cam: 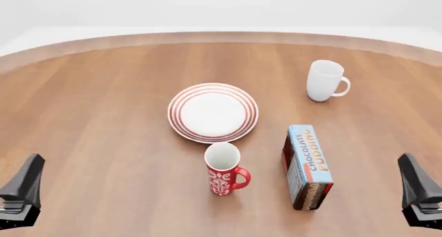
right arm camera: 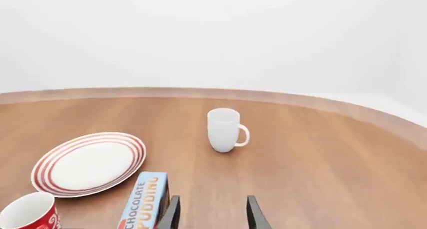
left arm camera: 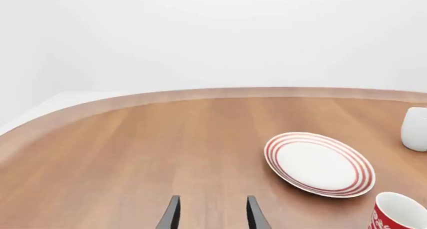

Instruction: Pick up the red mug and put it on the plate

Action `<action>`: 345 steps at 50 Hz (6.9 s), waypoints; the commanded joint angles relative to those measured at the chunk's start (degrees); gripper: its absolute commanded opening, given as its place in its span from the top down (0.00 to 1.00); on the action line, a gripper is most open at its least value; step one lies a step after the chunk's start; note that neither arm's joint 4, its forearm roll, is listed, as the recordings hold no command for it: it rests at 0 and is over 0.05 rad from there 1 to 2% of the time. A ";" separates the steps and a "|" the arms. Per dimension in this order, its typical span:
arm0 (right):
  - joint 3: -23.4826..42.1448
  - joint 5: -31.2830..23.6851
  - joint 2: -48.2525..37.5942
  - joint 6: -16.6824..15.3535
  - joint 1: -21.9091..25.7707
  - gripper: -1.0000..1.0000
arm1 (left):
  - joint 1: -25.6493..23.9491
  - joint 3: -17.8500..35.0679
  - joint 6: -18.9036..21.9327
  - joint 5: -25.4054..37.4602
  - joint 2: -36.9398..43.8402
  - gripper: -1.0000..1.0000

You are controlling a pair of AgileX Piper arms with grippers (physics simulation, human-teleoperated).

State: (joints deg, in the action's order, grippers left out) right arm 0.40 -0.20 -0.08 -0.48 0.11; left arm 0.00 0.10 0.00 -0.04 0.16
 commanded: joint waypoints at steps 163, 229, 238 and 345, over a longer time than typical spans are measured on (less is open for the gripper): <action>52.09 -28.80 -80.45 -1.77 44.61 0.00 | 0.00 0.15 0.00 -0.06 0.25 0.00; 44.02 -18.63 -86.63 -0.48 44.75 0.00 | 0.00 0.15 0.00 -0.06 0.25 0.00; 43.82 -18.10 -87.15 -0.84 44.20 0.00 | 0.00 0.15 0.00 -0.06 0.25 0.00; 75.44 -32.52 -91.89 -13.53 37.25 1.00 | 0.00 0.15 0.00 -0.06 0.25 0.00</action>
State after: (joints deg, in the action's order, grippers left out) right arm 68.64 -31.73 -88.17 -12.31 40.30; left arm 0.00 0.24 0.00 -0.10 0.42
